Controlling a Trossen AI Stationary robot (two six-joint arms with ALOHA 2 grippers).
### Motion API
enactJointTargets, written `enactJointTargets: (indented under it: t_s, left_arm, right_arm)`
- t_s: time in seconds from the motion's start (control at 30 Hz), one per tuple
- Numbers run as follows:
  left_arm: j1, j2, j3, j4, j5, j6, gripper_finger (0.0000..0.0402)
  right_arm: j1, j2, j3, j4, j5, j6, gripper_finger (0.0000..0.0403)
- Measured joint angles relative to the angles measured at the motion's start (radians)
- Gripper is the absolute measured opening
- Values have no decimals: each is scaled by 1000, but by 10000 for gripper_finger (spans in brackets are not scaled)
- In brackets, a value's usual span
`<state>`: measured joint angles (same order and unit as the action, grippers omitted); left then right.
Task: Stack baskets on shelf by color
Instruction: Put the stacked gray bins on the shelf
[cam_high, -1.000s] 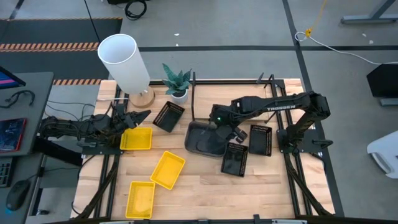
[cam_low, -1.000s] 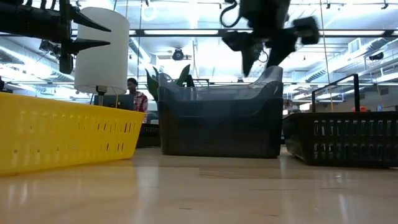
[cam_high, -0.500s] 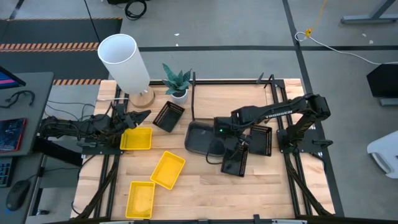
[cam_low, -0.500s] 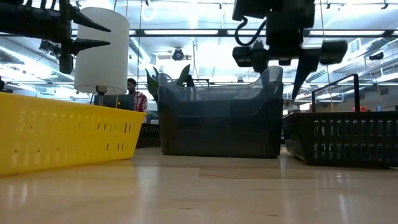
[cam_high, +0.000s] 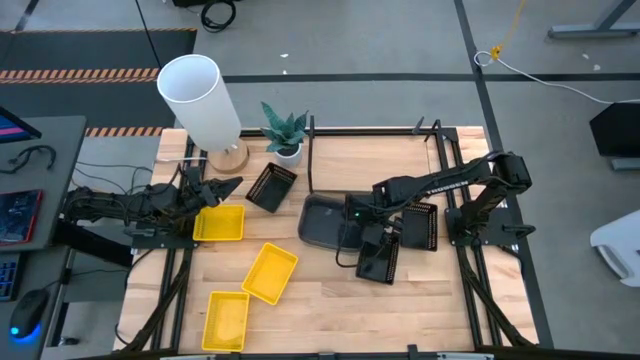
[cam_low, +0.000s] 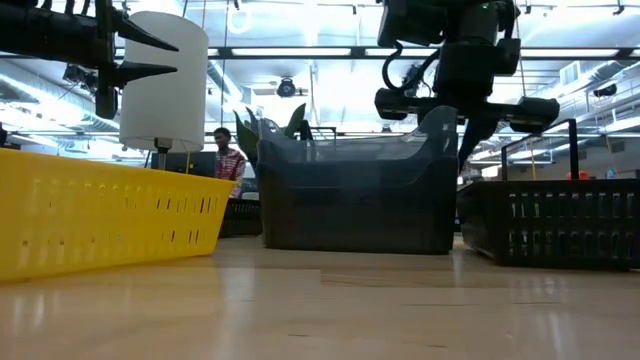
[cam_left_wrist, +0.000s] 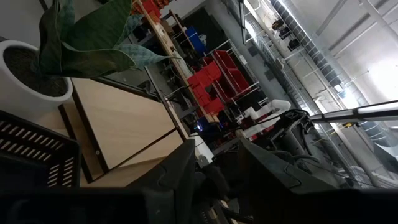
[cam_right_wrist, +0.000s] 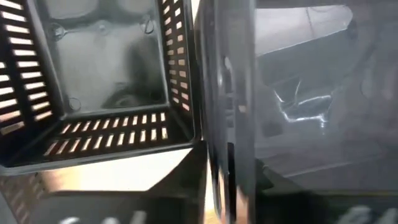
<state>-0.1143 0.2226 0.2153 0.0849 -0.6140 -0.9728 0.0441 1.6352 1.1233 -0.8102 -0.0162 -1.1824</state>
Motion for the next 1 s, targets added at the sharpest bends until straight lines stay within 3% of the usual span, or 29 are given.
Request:
enactJointTargets:
  t_s: [0.1, 0.3, 0.53, 1.0]
  left_arm:
    - [0, 0, 0, 0, 0, 0, 130]
    - [0, 0, 0, 0, 0, 0, 130]
    - [0, 0, 0, 0, 0, 0, 130]
    - [0, 0, 0, 0, 0, -2, 130]
  right_arm:
    - [1, 0, 2, 0, -3, 4, 16]
    - [2, 2, 63, -27, -3, 2, 32]
    - [6, 2, 177, -100, -31, 36, 14]
    - [20, 0, 446, -261, -57, 402, 14]
